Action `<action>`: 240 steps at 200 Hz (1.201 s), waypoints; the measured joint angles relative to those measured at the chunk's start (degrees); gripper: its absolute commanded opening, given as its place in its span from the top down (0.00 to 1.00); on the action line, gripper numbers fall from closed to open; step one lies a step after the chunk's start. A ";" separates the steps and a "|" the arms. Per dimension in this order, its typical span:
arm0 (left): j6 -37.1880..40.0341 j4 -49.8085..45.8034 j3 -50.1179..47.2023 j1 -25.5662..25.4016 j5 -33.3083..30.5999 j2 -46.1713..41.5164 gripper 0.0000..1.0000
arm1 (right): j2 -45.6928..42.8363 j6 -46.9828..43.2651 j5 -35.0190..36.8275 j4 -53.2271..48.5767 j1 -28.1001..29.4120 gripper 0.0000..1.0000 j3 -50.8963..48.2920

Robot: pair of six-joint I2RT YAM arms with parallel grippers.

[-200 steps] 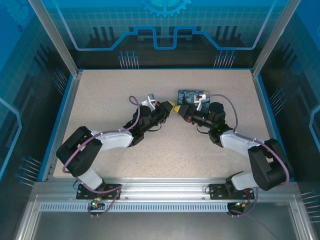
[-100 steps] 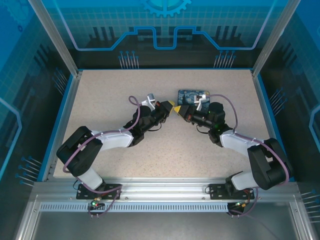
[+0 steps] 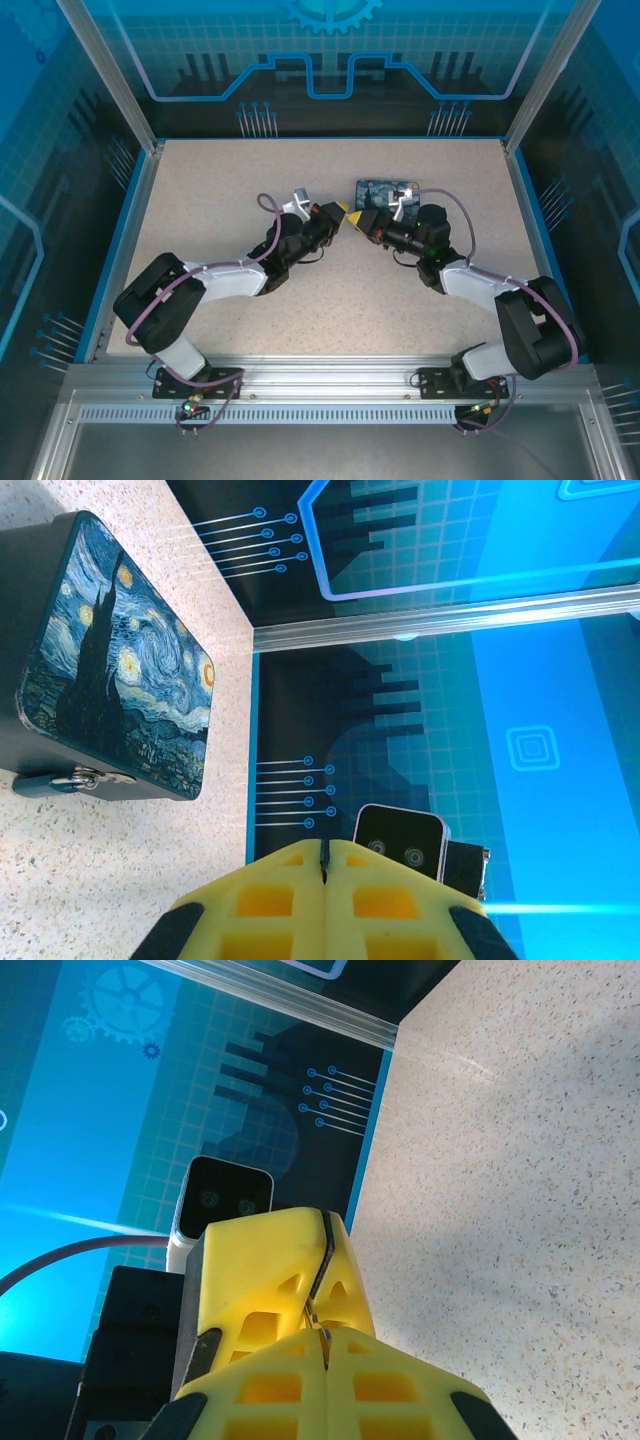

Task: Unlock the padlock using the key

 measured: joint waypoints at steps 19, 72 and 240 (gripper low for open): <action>0.00 0.39 -0.28 -0.15 -0.39 0.00 1.00 | 0.00 0.00 0.00 -0.09 0.00 1.00 0.00; 0.66 0.83 -0.70 -0.52 -1.49 -0.07 0.53 | 0.20 0.00 -0.15 0.11 -0.09 1.00 0.00; 5.16 -9.75 2.82 2.45 3.52 -2.29 0.61 | 0.20 -1.20 -1.70 -1.70 -0.59 1.00 0.00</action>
